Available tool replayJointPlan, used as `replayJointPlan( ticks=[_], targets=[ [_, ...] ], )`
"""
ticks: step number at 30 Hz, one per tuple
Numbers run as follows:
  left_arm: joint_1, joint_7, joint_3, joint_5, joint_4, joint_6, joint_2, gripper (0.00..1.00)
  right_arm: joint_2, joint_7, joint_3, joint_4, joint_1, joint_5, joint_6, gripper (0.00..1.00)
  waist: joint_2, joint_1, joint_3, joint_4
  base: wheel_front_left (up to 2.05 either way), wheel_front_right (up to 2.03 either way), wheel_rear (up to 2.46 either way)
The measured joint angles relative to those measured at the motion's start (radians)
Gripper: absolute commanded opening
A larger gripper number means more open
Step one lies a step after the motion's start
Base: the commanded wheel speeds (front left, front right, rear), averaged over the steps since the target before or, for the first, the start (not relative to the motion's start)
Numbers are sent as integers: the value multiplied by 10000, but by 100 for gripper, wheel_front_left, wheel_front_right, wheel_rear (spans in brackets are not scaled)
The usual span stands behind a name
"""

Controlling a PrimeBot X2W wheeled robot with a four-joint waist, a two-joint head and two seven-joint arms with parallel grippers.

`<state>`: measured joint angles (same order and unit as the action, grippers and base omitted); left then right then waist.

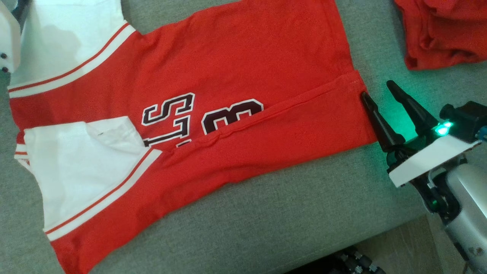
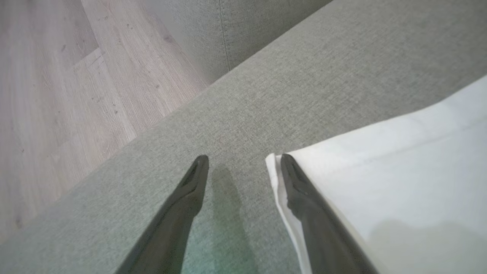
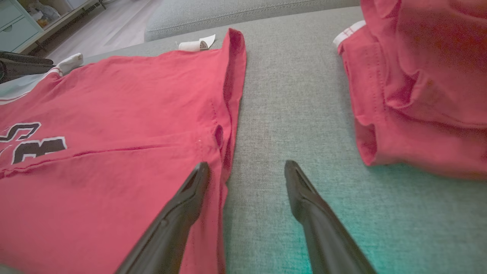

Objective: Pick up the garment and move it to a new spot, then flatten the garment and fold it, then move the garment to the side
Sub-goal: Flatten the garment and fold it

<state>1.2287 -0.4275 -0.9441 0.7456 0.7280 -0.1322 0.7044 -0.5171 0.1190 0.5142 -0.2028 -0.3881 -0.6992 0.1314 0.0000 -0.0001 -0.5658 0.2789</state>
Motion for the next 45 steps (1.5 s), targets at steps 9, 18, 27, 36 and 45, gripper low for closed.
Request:
replayJointPlan(
  ticks=[9, 18, 27, 36, 45],
  targets=[
    [283, -911, -736, 1302, -665, 0, 309, 0, -4, 222, 79, -341, -151, -104, 0, 100, 0, 1, -55, -41, 0, 0, 0],
    [379, 278, -1511, 1313, -1047, 0, 426, 0, -169, -134, -36, -364, -1416, -529, 0, 100, 0, 1, 92, -387, 0, 0, 0],
    [1210, 1482, -2290, 1139, -1528, -2, 117, 0, 290, -2571, 393, -1887, -3882, -1684, 0, 100, 0, 1, 216, -1025, 0, 0, 0],
    [1635, 1960, -3089, 1486, -1613, 0, -96, 0, 794, -3233, 1037, -3653, -5423, -2336, 0, 100, 0, 2, 61, -1598, 0, 0, 0],
    [1921, 2700, -3507, 1605, -1469, -2, -199, 0, 796, -2869, 1595, -4696, -6226, -2686, 0, 15, 0, 2, -45, -1949, 0, 0, 0]
  ],
)
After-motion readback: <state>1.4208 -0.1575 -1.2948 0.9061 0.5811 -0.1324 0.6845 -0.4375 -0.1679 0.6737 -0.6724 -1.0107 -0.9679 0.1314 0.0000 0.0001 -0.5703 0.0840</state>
